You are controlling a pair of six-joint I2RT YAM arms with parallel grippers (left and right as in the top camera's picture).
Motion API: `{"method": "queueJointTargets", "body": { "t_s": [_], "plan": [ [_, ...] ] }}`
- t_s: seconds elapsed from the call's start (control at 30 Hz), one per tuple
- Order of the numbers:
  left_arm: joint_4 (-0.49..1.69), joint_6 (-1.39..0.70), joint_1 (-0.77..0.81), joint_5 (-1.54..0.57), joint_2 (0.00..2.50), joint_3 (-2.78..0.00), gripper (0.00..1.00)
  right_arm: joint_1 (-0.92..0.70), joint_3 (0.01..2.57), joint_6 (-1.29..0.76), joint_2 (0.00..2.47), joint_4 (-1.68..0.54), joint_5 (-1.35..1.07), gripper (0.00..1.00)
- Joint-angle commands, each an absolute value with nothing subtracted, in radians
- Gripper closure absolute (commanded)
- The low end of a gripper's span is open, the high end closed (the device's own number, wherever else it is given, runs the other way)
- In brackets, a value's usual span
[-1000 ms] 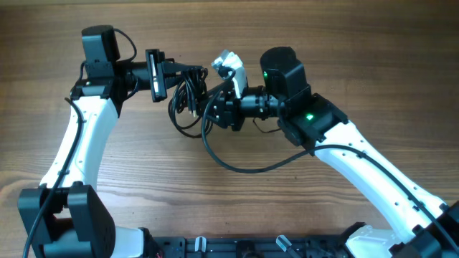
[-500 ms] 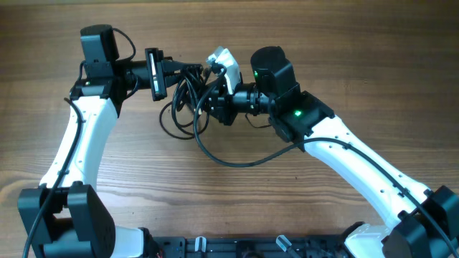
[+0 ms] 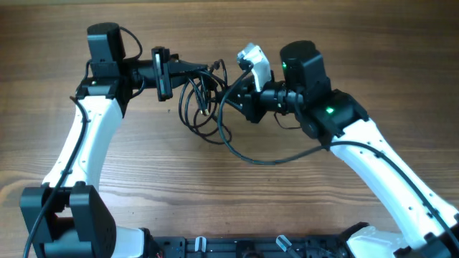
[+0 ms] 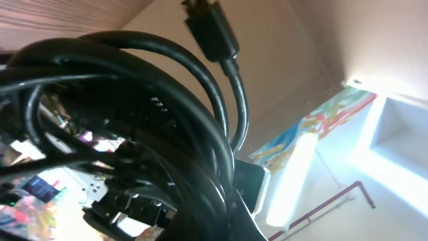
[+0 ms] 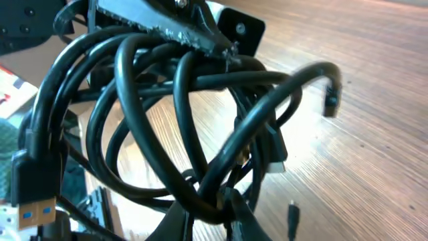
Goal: Untangle cables
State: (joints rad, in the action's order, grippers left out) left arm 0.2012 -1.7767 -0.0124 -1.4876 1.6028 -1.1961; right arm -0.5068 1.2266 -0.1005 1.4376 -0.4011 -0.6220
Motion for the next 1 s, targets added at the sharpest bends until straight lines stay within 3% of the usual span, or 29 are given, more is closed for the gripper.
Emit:
{"method": "queueJointTargets", "body": {
  "t_s": [0.0, 0.2, 0.4, 0.5, 0.53, 0.57, 0.63, 0.83, 0.97],
  "plan": [
    [0.19, -1.634, -0.043, -1.491, 1.595, -1.209, 0.96, -0.474, 1.229, -0.075, 1.352, -0.473, -0.485, 0.95],
    [0.205, -1.118, -0.041, -1.374, 1.595, -1.208, 0.96, -0.474, 1.229, -0.112, 1.244, -0.472, -0.487, 0.96],
    [0.469, -0.847, -0.041, -1.248, 1.595, -1.208, 0.96, -0.474, 1.229, -0.158, 1.188, -0.474, -0.485, 0.96],
    [0.492, -0.85, -0.041, -1.252, 1.595, -1.208, 0.96, -0.474, 1.229, -0.176, 1.206, -0.482, -0.488, 0.92],
    [0.491, -0.889, -0.041, -1.267, 1.595, -1.208, 0.96, -0.474, 1.229, -0.176, 1.22, -0.486, -0.497, 0.83],
    [0.491, -0.935, -0.041, -1.284, 1.595, -1.208, 0.96, -0.474, 1.229, -0.176, 1.234, -0.488, -0.512, 0.67],
    [0.49, -1.019, -0.041, -1.334, 1.595, -1.208, 0.96, -0.474, 1.229, -0.175, 1.279, -0.494, -0.582, 0.55],
    [0.491, -1.143, -0.041, -1.379, 1.595, -1.208, 0.96, -0.502, 1.229, -0.062, 1.384, -0.46, -0.689, 0.46],
    [0.492, -1.218, -0.041, -1.38, 1.595, -1.208, 0.96, -0.557, 1.229, 0.0, 1.409, -0.444, -0.527, 0.45]
  ]
}}
